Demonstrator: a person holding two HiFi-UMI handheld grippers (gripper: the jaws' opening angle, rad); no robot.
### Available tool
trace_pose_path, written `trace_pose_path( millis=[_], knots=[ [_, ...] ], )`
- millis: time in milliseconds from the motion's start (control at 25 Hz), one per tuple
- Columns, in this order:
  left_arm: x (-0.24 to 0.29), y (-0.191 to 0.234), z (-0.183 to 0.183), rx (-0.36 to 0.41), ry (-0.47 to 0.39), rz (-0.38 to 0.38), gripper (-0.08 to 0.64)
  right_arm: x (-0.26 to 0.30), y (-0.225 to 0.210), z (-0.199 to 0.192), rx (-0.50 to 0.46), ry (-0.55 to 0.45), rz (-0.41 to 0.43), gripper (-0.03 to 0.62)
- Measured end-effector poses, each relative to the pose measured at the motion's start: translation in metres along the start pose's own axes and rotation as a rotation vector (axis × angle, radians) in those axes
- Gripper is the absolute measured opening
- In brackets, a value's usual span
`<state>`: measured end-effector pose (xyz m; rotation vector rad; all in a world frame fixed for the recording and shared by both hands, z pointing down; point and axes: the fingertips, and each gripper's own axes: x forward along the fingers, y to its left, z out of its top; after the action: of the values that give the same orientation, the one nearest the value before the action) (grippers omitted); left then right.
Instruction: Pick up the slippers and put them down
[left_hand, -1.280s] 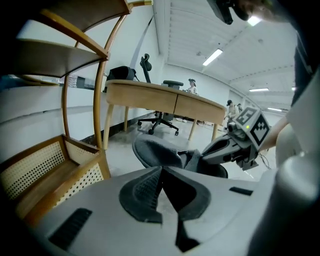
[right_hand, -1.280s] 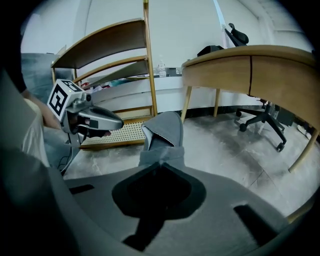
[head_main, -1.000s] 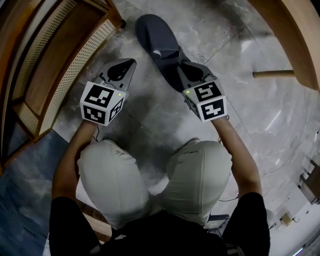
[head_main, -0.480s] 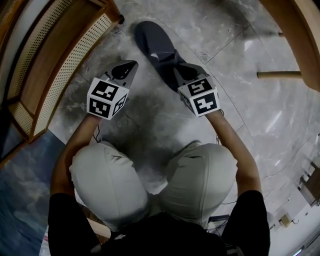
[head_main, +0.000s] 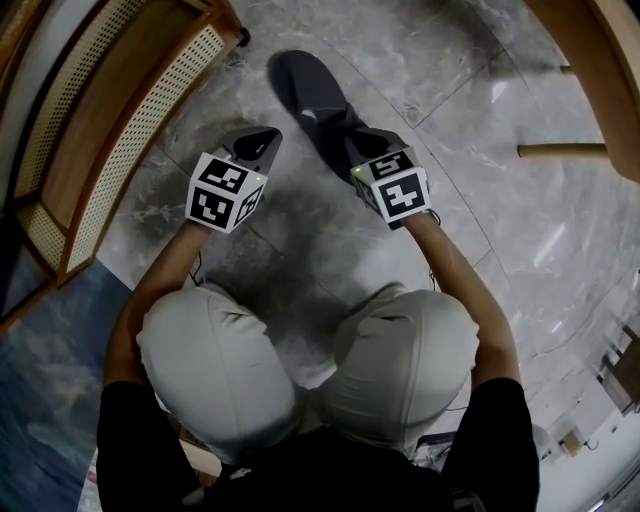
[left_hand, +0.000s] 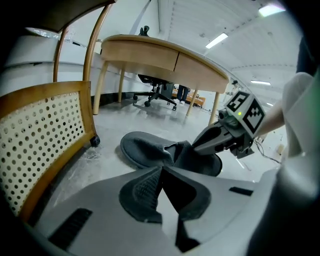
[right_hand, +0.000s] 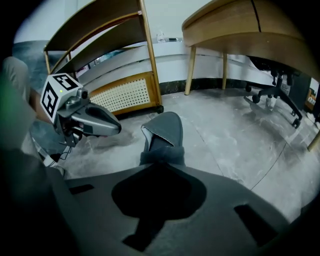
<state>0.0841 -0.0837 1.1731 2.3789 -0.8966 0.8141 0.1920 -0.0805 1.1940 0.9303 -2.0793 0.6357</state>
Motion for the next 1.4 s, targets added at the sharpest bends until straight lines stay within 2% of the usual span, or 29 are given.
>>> trace_pose_path(
  millis=[120,600,1400],
  knots=[
    [0.000,-0.003,-0.002,0.008,0.003,-0.011,0.005,0.002,0.001,-0.002,0.030,0.003,0.010,0.006],
    [-0.002,-0.006,-0.005,0.011,-0.007,-0.025,0.005,0.010,0.005,-0.008,0.015,0.040,-0.008,0.006],
    [-0.004,-0.009,0.000,0.034,-0.004,-0.047,0.005,0.011,0.009,-0.010,-0.022,0.057,0.010,0.083]
  ],
)
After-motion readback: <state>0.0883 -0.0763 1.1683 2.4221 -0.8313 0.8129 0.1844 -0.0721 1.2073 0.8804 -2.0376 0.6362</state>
